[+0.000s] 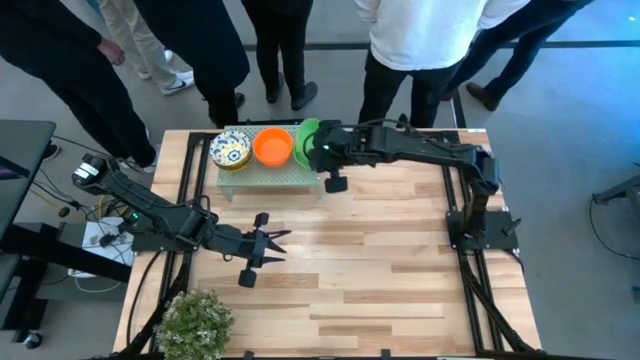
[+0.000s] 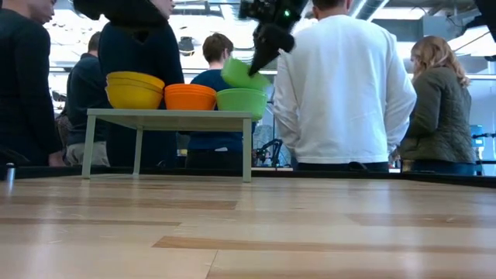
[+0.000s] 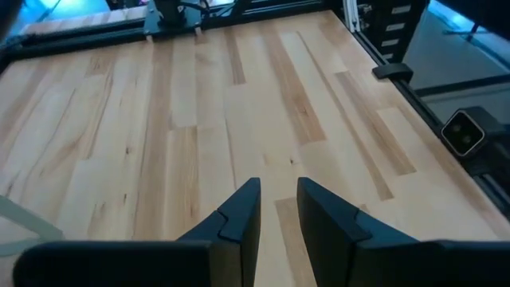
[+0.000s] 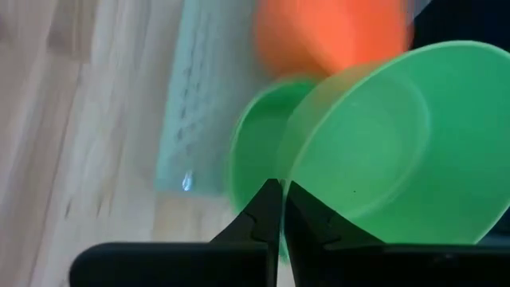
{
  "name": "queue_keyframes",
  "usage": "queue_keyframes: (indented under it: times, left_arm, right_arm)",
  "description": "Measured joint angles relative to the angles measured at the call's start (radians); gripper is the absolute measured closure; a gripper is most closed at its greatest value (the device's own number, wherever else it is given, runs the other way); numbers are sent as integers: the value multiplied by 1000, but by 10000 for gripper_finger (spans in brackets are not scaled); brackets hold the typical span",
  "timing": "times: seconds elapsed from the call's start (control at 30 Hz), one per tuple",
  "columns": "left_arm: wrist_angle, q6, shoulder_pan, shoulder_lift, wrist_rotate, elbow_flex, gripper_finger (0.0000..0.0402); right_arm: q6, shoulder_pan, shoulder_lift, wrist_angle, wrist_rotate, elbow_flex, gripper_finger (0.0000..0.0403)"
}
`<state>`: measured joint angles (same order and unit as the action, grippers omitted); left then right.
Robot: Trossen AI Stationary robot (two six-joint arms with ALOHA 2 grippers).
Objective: Pick & Place Mini bowls
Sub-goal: Stack the green bowl on top of the other green bowl on the shelf
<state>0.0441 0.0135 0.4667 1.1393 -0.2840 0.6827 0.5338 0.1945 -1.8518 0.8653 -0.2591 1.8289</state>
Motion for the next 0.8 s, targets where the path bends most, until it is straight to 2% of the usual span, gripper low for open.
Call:
queue_keyframes:
  times: [0.2,0.47,0.6,0.8]
  left_arm:
    - [2,29,0,0,0,0,315]
    - [4,29,0,0,0,0,315]
    - [4,29,0,0,0,0,315]
    - [3,29,0,0,0,0,315]
  right_arm:
    - [0,24,-18,44,1,-1,397]
    - [0,31,-18,14,1,-1,396]
    - [24,30,-18,25,64,-1,395]
    - [26,30,-18,41,80,-1,370]
